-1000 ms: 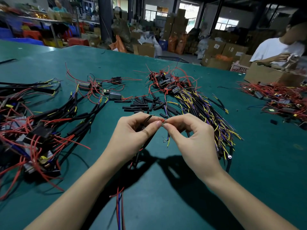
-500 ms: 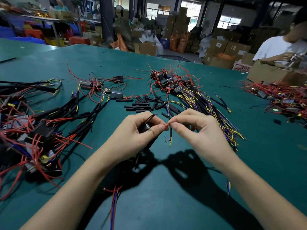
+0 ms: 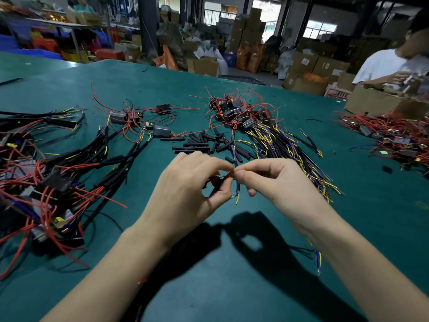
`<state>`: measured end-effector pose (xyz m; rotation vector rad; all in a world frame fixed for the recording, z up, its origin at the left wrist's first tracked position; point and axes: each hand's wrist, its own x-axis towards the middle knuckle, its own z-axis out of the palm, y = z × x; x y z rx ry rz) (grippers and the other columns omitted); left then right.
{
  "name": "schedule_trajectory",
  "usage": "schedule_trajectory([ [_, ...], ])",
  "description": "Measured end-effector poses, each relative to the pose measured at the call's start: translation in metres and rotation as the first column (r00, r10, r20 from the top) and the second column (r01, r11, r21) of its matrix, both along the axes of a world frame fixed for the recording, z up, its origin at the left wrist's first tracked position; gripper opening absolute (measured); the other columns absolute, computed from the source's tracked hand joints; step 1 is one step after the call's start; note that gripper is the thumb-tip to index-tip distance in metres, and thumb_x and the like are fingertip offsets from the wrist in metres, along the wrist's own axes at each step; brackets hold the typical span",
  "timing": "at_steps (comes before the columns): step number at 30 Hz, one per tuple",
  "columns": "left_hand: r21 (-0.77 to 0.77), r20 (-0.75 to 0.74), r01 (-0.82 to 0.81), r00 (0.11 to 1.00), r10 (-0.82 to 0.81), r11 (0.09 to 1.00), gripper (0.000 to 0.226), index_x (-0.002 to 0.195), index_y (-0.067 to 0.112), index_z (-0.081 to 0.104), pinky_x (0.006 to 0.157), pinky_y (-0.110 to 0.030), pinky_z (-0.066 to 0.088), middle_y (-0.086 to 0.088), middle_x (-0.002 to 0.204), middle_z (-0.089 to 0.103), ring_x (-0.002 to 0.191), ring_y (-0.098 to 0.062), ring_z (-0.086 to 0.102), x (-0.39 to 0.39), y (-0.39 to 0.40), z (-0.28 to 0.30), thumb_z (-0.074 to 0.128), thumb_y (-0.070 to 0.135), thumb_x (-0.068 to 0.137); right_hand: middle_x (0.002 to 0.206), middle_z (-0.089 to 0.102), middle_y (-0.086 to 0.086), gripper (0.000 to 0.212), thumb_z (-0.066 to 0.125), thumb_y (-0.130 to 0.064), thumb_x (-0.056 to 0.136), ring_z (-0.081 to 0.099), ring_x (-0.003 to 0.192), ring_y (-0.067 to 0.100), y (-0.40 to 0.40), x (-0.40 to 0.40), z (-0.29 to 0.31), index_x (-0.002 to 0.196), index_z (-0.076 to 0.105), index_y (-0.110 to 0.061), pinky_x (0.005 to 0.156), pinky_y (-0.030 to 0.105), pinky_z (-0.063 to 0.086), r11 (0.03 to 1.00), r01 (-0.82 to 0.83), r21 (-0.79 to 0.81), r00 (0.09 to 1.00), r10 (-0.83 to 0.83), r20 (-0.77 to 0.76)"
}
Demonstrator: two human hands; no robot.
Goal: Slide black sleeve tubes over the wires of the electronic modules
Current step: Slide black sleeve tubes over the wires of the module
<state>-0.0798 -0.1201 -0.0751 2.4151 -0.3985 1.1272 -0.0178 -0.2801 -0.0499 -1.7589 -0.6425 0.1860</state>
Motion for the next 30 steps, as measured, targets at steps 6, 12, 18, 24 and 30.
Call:
schedule_trajectory([
  [6, 0.175, 0.042, -0.077, 0.997, 0.07, 0.982, 0.006, 0.081, 0.007, 0.07, 0.058, -0.04, 0.047, -0.006, 0.068, 0.061, 0.065, -0.028, 0.056, 0.004, -0.001, 0.0, 0.066, 0.012, 0.08, 0.056, 0.059, -0.008, 0.014, 0.07, -0.009, 0.082, 0.046, 0.052, 0.003, 0.001, -0.004, -0.001, 0.072, 0.074, -0.018, 0.052, 0.013, 0.035, 0.988, 0.102, -0.115, 0.986, -0.085, 0.143],
  [12, 0.093, -0.093, -0.094, 0.99, 0.103, 0.991, 0.012, 0.079, 0.011, 0.067, 0.061, -0.038, 0.047, 0.001, 0.072, 0.06, 0.074, -0.024, 0.054, 0.003, -0.006, 0.0, 0.063, 0.022, 0.083, 0.068, 0.055, -0.011, 0.009, 0.065, -0.016, 0.079, 0.055, 0.068, 0.011, 0.004, -0.011, -0.009, 0.07, 0.066, -0.018, 0.066, 0.037, 0.047, 0.936, 0.303, -0.177, 0.782, -0.138, 0.607],
  [18, -0.632, -0.449, -0.037, 0.832, -0.326, 0.774, 0.02, 0.073, 0.016, 0.069, 0.079, -0.031, 0.039, 0.002, 0.073, 0.061, 0.072, -0.014, 0.05, 0.008, -0.008, -0.001, 0.064, 0.033, 0.08, 0.071, 0.061, 0.005, 0.017, 0.059, -0.007, 0.084, 0.057, 0.065, 0.028, 0.003, -0.006, -0.024, 0.068, 0.064, -0.007, 0.057, 0.037, 0.039, 0.869, 0.491, -0.065, 0.147, -0.009, 0.989],
  [24, -0.64, -0.465, 0.039, 0.776, -0.427, 0.767, 0.015, 0.073, 0.017, 0.069, 0.065, -0.012, 0.04, 0.016, 0.06, 0.057, 0.057, -0.001, 0.05, 0.005, 0.001, 0.002, 0.067, 0.026, 0.086, 0.076, 0.057, 0.005, 0.009, 0.06, -0.005, 0.085, 0.055, 0.066, 0.023, 0.001, -0.002, -0.03, 0.078, 0.065, -0.003, 0.06, 0.036, 0.044, 0.953, 0.287, -0.094, 0.443, -0.045, 0.895],
  [30, -0.092, -0.235, -0.04, 0.972, 0.017, 0.995, 0.018, 0.095, 0.022, 0.061, 0.08, -0.04, 0.04, 0.012, 0.072, 0.057, 0.071, -0.007, 0.055, -0.001, -0.006, -0.001, 0.063, 0.024, 0.077, 0.072, 0.056, 0.001, 0.008, 0.066, 0.002, 0.08, 0.052, 0.064, 0.011, 0.004, -0.005, -0.018, 0.076, 0.067, -0.006, 0.061, 0.018, 0.04, 0.986, 0.136, -0.094, 0.817, -0.058, 0.574],
])
